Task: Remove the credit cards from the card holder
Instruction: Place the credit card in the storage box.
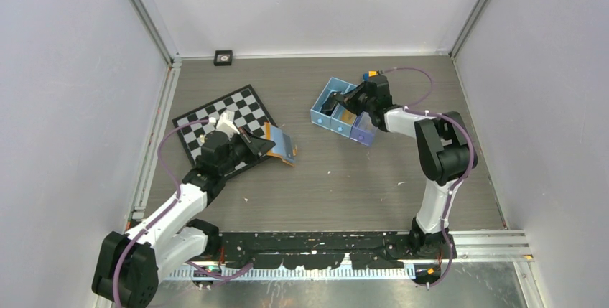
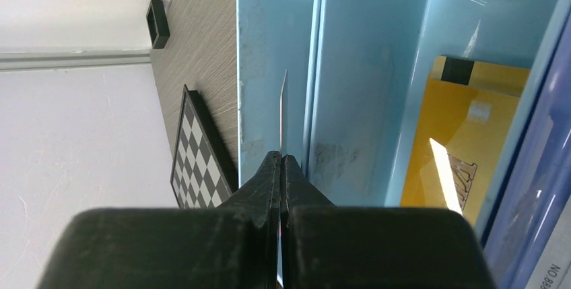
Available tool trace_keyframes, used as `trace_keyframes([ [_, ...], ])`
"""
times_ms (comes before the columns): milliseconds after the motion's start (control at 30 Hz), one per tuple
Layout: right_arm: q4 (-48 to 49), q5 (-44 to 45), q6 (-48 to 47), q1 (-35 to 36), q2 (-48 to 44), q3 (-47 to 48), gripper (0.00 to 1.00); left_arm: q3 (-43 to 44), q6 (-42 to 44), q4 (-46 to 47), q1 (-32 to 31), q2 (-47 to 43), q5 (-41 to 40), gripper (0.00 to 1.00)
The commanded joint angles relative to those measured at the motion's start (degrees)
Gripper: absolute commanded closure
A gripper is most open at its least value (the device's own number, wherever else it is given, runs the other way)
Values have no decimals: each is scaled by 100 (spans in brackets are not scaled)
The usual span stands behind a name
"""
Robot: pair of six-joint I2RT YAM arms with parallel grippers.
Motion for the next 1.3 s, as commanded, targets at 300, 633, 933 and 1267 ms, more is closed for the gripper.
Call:
trace_keyframes([
  [300, -270, 287, -229, -21, -368, 259, 73, 212, -32, 195, 36, -143, -29, 100],
  [633, -1441, 681, -671, 105, -2431, -737, 46, 130, -93, 391, 34, -81, 41, 100],
  [933, -1541, 833, -557, 411, -3987, -1822, 18, 25, -21, 697, 36, -81, 166, 100],
  [1267, -511, -226, -1447, 484, -4419, -2680, 16, 244, -204, 1150, -282, 90, 101, 100],
])
